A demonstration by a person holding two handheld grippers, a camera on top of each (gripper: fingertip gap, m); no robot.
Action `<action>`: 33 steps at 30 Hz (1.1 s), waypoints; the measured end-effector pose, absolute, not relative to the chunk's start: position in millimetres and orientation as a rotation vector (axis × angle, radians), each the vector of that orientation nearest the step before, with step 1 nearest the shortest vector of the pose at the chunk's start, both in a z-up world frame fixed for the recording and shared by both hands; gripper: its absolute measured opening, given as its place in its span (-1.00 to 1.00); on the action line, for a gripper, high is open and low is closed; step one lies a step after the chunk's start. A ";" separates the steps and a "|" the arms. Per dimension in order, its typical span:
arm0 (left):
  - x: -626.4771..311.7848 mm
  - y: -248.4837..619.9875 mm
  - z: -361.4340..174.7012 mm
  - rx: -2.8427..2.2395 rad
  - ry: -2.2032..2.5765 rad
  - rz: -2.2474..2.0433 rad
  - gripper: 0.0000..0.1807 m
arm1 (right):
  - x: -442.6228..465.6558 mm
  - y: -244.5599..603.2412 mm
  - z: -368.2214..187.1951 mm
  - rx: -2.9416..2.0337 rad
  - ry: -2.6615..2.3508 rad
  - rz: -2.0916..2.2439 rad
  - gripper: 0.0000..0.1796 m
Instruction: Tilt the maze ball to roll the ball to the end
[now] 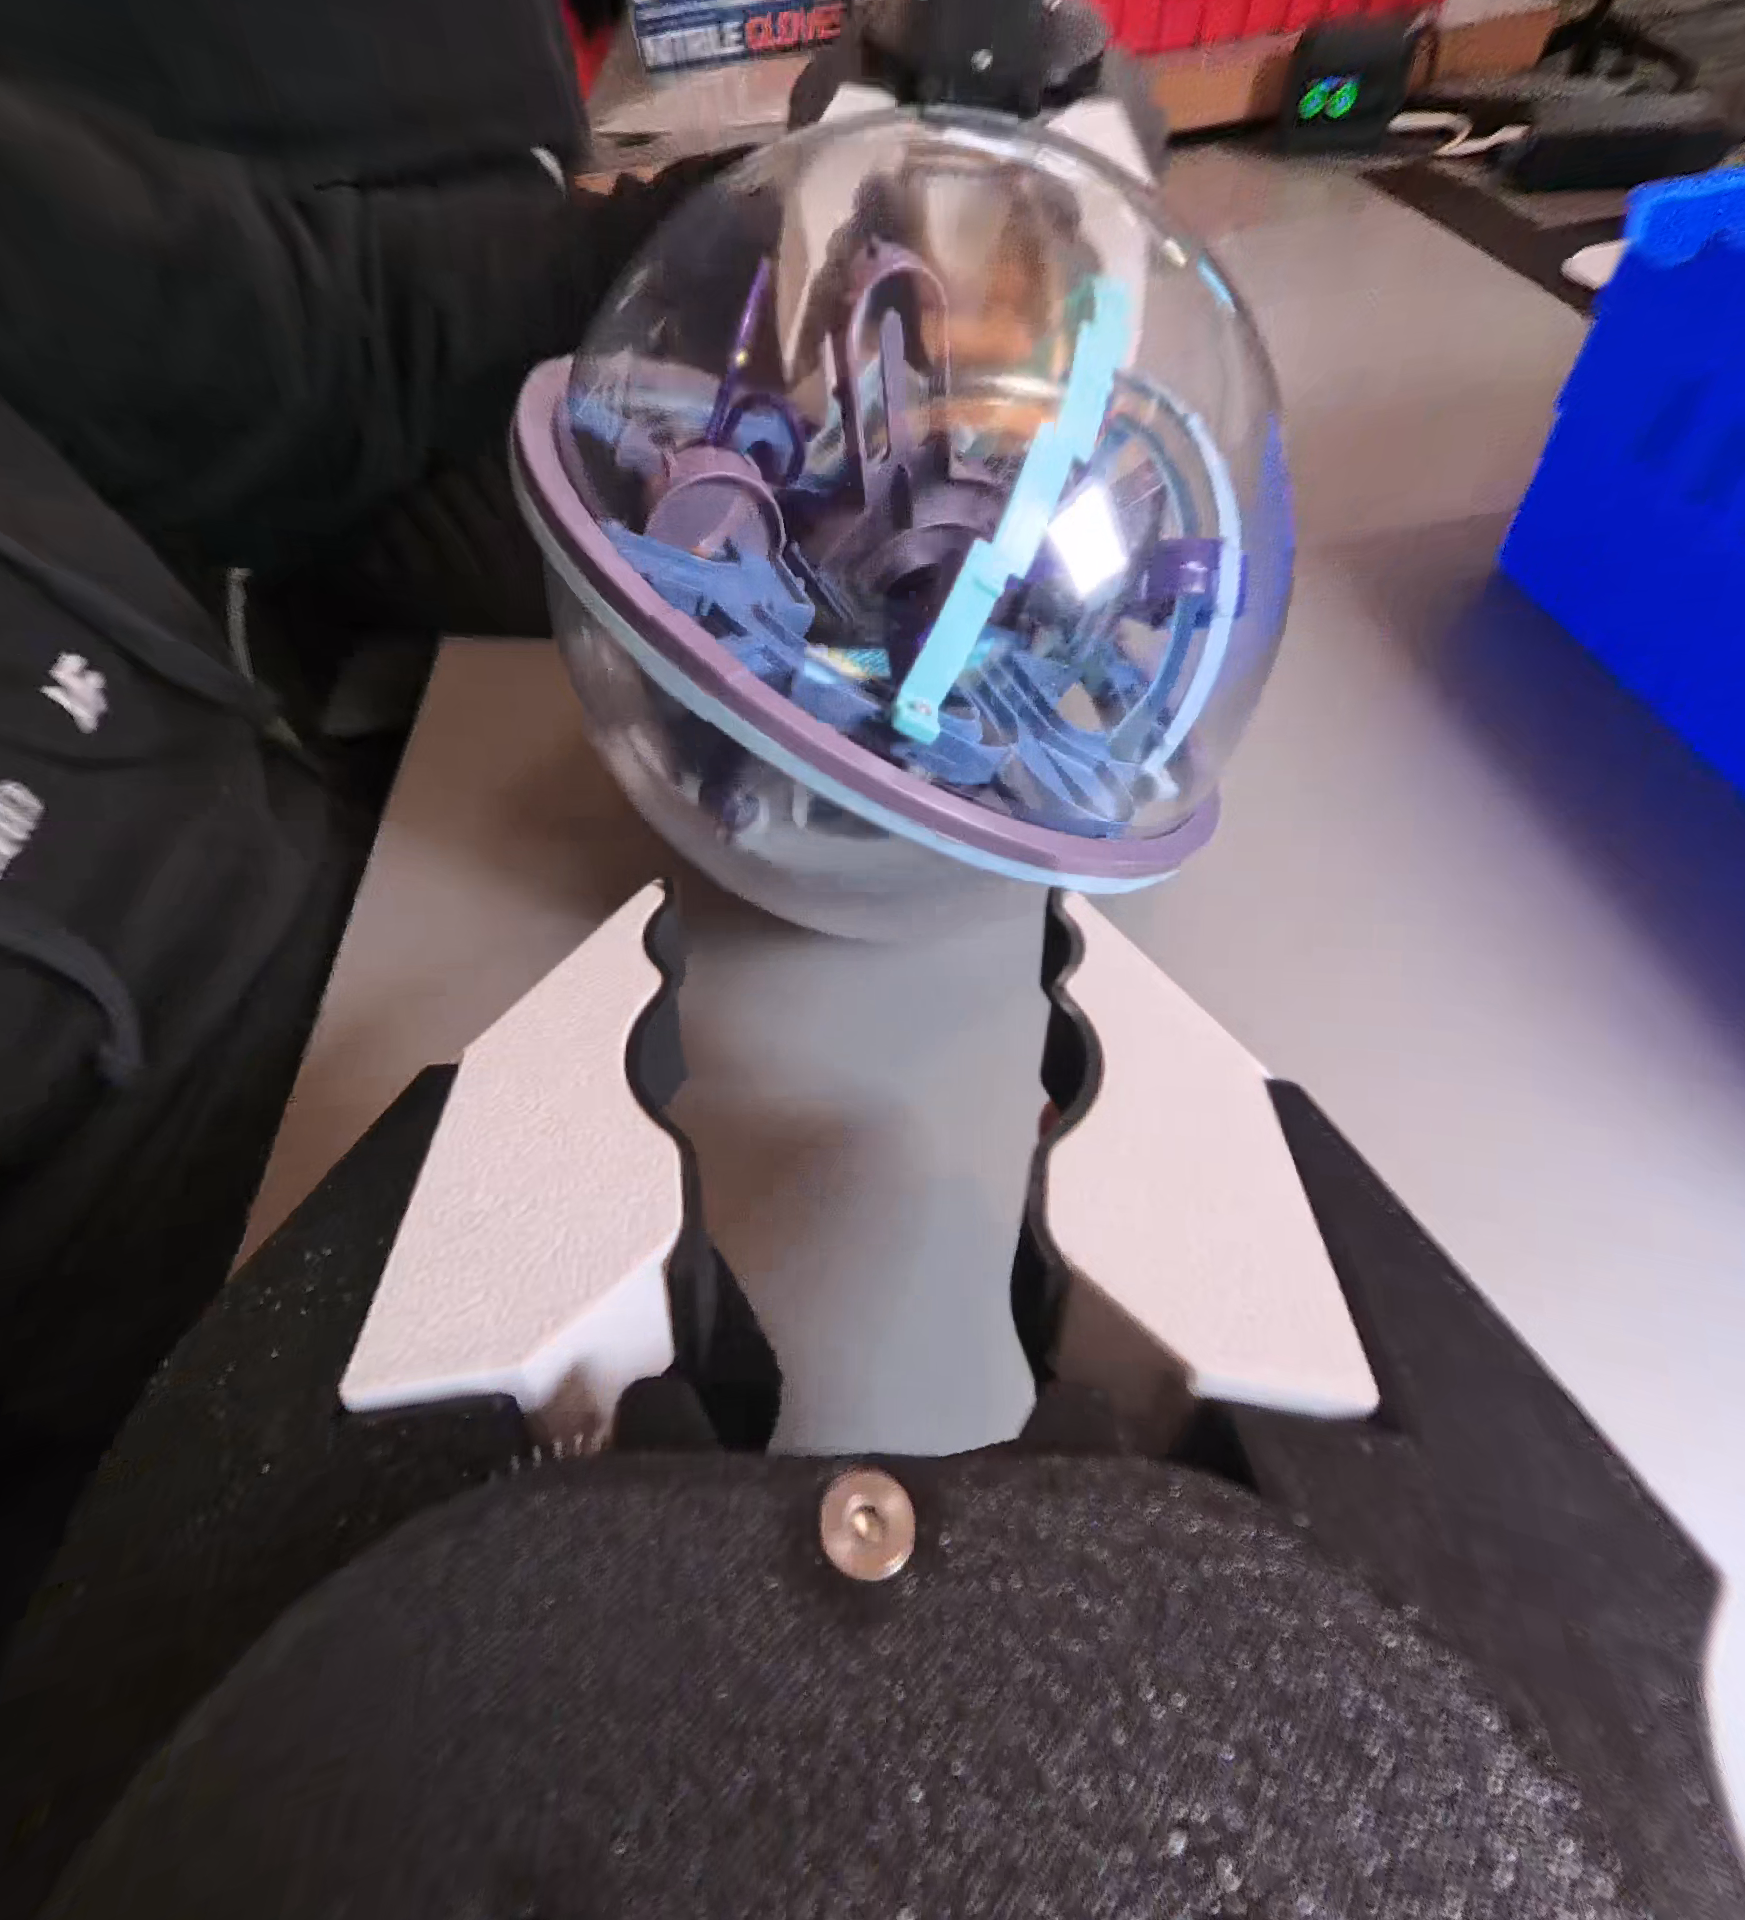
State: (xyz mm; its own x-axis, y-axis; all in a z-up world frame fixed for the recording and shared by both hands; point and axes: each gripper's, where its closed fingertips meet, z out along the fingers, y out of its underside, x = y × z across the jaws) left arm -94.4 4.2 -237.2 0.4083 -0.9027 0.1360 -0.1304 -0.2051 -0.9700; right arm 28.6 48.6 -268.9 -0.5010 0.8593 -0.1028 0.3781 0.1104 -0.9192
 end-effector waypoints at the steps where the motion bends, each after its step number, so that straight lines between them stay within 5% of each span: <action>1: -94.4 6.1 -240.2 -1.655 0.914 -0.928 -0.11 | 26.6 52.2 -267.7 -1.189 -1.917 1.339 -0.24; 12: -135.0 14.4 -234.0 -1.738 0.577 -0.670 -0.36 | 23.7 49.3 -260.7 -1.062 -1.869 1.178 -0.58; 20: -124.5 0.5 -223.8 -1.721 0.578 -0.744 -0.35 | -1.2 72.0 -251.1 -1.003 -1.745 0.980 -0.45; 25: -118.2 3.9 -228.4 -1.713 0.594 -0.730 -0.33 | -5.4 61.3 -245.2 -0.819 -1.739 0.806 -0.66; 27: -120.5 2.5 -225.5 -1.678 0.586 -0.697 -0.53 | -2.7 60.4 -239.4 -0.718 -1.692 0.705 -0.92; 33: -108.6 -22.8 -220.9 -1.604 0.636 -0.853 -0.51 | 6.9 40.8 -245.9 -0.245 -1.650 0.214 -0.92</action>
State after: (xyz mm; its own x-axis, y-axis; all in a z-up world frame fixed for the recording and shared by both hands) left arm -108.6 -22.8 -220.9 0.5884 -0.7865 0.1874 0.0451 -0.1996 -0.9789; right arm 6.9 40.8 -245.9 -0.0872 0.2854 0.9544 0.0326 0.9584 -0.2836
